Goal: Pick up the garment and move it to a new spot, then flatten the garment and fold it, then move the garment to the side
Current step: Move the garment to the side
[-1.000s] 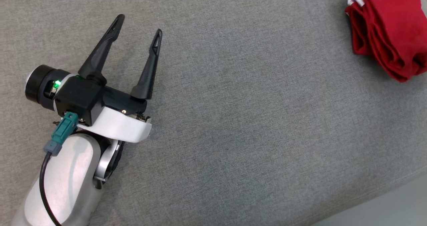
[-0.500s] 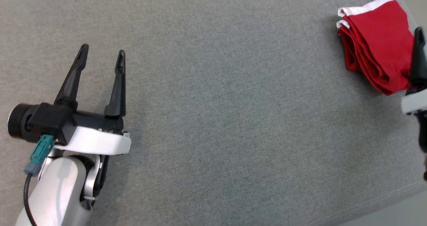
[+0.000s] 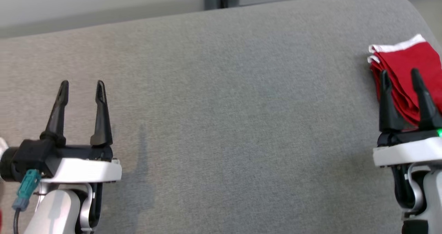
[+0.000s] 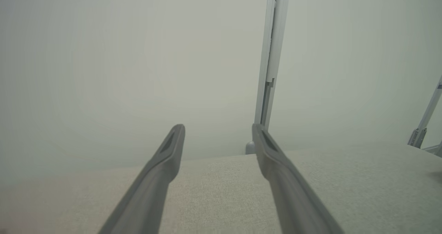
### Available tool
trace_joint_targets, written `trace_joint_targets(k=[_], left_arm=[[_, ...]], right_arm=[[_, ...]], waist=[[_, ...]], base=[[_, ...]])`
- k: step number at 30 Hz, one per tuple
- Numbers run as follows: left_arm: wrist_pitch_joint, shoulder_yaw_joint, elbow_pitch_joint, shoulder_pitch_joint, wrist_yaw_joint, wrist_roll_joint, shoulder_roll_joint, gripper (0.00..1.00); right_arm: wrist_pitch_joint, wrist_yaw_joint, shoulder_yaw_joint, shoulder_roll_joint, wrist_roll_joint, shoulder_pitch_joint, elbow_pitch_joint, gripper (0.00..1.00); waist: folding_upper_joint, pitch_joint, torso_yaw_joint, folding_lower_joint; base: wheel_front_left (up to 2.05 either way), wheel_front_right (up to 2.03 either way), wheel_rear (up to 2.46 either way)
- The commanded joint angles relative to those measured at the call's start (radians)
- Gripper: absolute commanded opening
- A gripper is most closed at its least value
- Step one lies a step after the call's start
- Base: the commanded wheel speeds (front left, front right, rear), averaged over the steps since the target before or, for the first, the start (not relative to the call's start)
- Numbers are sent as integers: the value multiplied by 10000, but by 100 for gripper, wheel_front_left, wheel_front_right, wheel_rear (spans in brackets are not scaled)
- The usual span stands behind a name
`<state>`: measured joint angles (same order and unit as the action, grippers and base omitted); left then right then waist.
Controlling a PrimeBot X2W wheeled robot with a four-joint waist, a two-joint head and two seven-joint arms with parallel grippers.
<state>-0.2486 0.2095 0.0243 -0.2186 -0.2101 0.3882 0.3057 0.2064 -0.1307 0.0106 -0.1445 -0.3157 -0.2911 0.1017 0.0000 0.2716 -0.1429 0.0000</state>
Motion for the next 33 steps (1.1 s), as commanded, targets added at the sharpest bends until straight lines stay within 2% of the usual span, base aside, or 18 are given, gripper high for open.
trace_joint_targets(k=[1,6,12,22,33], left_arm=[[-62,-22,7,159,-22,48,-6,100],[-118,-78,-74,634,169,120,-104,100],[-140,-130,-321,1088,424,97,32,100],[-17,10,-619,2065,364,-102,247,100],[426,126,-550,2698,350,204,378,100]], right_arm=[[-117,-1,29,20,119,220,-117,100],[-584,-1,39,298,494,853,-527,100],[-966,-1,53,426,813,1455,-721,100],[-1527,-1,225,624,1242,2461,-1035,100],[-1962,-1,300,774,1389,3333,-1437,100]], waist=[[0,-408,370,0],[0,-949,732,0],[0,-1436,1015,0],[0,-2265,1199,0],[0,-2923,1199,0]], base=[[0,0,0],[0,0,0],[0,0,0],[0,0,0],[0,0,0]])
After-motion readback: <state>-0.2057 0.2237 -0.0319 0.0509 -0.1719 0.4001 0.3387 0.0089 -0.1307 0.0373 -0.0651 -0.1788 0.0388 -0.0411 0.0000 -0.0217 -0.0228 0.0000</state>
